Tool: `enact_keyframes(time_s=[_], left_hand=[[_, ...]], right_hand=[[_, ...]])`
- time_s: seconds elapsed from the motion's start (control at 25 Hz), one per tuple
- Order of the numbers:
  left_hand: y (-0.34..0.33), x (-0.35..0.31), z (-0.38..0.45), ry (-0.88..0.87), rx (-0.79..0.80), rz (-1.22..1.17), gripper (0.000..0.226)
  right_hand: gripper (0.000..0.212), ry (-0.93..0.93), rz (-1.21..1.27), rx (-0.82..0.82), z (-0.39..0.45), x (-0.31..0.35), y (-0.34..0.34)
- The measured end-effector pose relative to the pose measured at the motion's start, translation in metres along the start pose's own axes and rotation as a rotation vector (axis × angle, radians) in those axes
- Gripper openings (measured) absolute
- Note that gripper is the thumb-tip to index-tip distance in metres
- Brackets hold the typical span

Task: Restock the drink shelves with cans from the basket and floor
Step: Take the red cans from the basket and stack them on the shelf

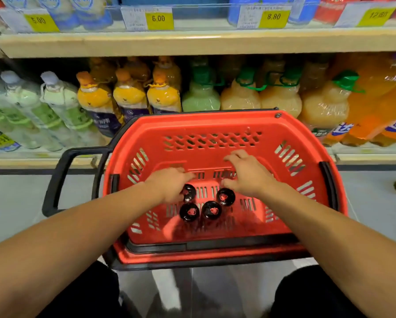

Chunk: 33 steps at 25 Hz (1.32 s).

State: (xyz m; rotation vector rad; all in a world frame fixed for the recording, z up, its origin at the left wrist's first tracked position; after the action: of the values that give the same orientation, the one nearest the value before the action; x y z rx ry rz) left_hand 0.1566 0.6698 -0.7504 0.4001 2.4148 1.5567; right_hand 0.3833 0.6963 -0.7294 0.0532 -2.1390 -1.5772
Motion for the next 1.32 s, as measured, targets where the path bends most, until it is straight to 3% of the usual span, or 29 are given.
enact_keyframes(time_s=[0.28, 0.6, 0.72, 0.96, 1.12, 1.32], left_hand=[[-0.041, -0.009, 0.030, 0.231, 0.122, -0.101, 0.068], [-0.043, -0.017, 0.050, 0.403, 0.007, -0.260, 0.055], [-0.017, 0.002, 0.044, 0.474, -0.092, -0.490, 0.059], [0.037, 0.023, 0.013, 0.305, -0.464, -0.958, 0.049], [0.054, 0.030, -0.002, 0.162, -0.520, -1.138, 0.054], [0.052, 0.025, -0.001, 0.148, -0.501, -1.509, 0.050]], right_hand=[[0.063, 0.021, 0.078, 0.054, 0.019, 0.000, -0.007], [0.054, 0.017, 0.152, 0.005, 0.026, -0.002, -0.007], [0.051, -0.012, 0.167, -0.031, 0.027, -0.010, -0.006], [0.037, -0.036, 0.192, -0.075, 0.026, -0.022, -0.004], [0.032, -0.014, 0.179, 0.017, 0.027, -0.021, -0.016], [0.047, 0.102, 0.027, 0.246, 0.022, -0.025, -0.040]])
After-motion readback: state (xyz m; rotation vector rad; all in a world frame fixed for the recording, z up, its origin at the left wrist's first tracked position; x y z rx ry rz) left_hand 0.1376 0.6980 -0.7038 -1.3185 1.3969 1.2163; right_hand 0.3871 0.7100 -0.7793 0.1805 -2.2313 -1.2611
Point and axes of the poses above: each hand's wrist, its own z-axis towards the middle knuckle, its own y-axis out of the back of the hand, x = y × z, the point moved 1 cm from there along z, towards the middle knuckle, and after that the axes turned 2 degrees about -x, right-handed, at the moved point
